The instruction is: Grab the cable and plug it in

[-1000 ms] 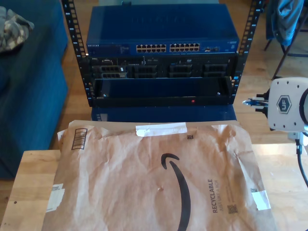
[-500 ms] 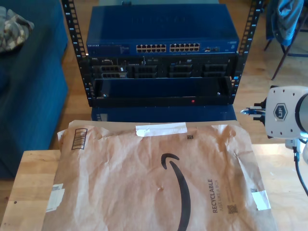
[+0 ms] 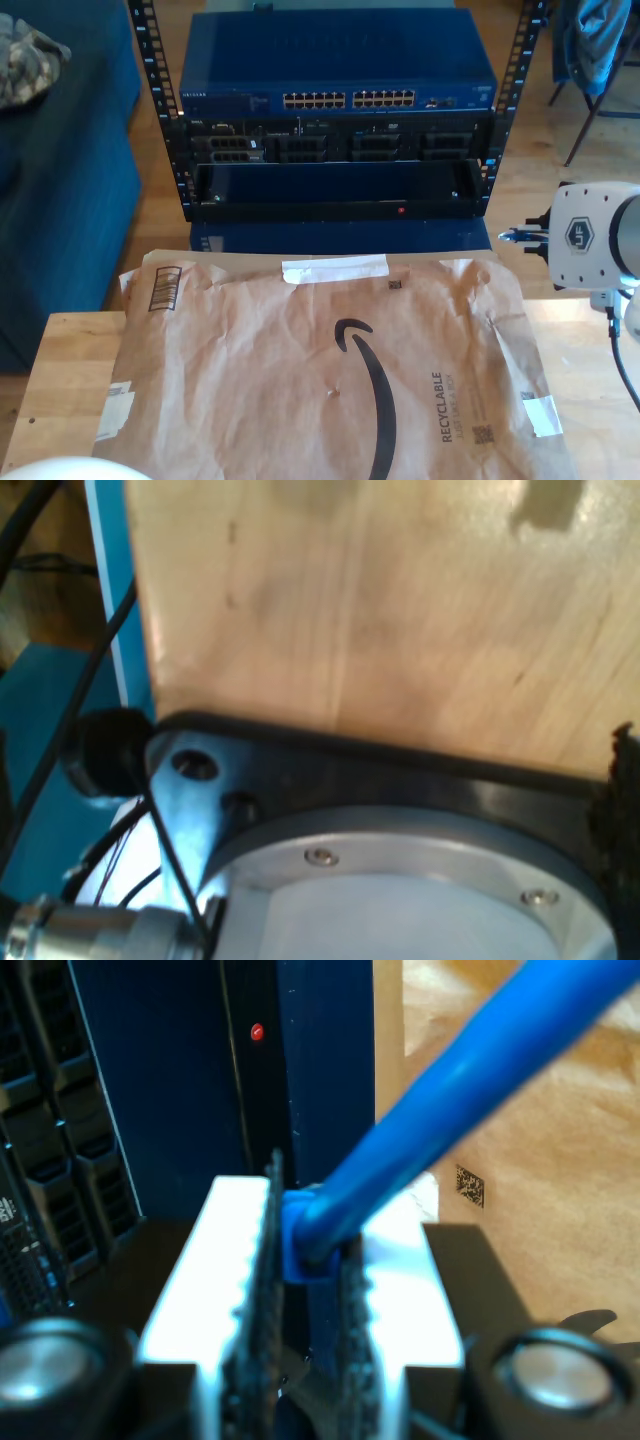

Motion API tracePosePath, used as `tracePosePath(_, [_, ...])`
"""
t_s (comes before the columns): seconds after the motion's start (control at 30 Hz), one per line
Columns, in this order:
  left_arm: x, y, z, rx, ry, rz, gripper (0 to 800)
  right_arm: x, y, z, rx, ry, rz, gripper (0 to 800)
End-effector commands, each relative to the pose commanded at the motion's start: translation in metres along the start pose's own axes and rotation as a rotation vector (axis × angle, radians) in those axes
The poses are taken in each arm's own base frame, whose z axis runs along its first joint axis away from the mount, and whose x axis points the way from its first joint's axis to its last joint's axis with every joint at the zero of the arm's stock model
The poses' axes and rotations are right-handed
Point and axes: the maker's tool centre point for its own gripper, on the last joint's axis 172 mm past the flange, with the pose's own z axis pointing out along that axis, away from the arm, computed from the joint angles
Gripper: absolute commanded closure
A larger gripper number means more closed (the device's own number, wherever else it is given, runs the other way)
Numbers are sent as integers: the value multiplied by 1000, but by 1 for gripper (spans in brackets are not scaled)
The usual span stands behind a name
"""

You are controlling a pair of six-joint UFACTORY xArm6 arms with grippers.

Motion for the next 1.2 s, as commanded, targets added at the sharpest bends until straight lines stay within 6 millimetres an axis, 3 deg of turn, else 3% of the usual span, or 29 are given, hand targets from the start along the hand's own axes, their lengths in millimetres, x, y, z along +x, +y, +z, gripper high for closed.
tracePosePath(0.2, [-4, 0, 3, 1, -29, 3, 0, -4, -21, 15, -16, -6, 1, 797])
tracePosePath(0.27, [-4, 0, 3, 1, -29, 3, 0, -17, -26, 21, -22, -23, -18, 797])
tracePosePath(0.47, [-4, 0, 3, 1, -29, 3, 0, -43, -10, 38, -71, -55, -35, 797])
tracePosePath(0.63, [-4, 0, 3, 1, -29, 3, 0, -45, -39, 44, -26, -41, -42, 798])
tracePosePath(0.8, [-4, 0, 3, 1, -29, 3, 0, -76, -39, 54, -38, -76, -50, 799])
tracePosePath(1.07, [-4, 0, 3, 1, -29, 3, 0, -92, -71, 58, 16, -78, -69, 799])
tracePosePath(1.2, [-4, 0, 3, 1, -29, 3, 0, -91, -71, 60, 13, -74, -79, 799])
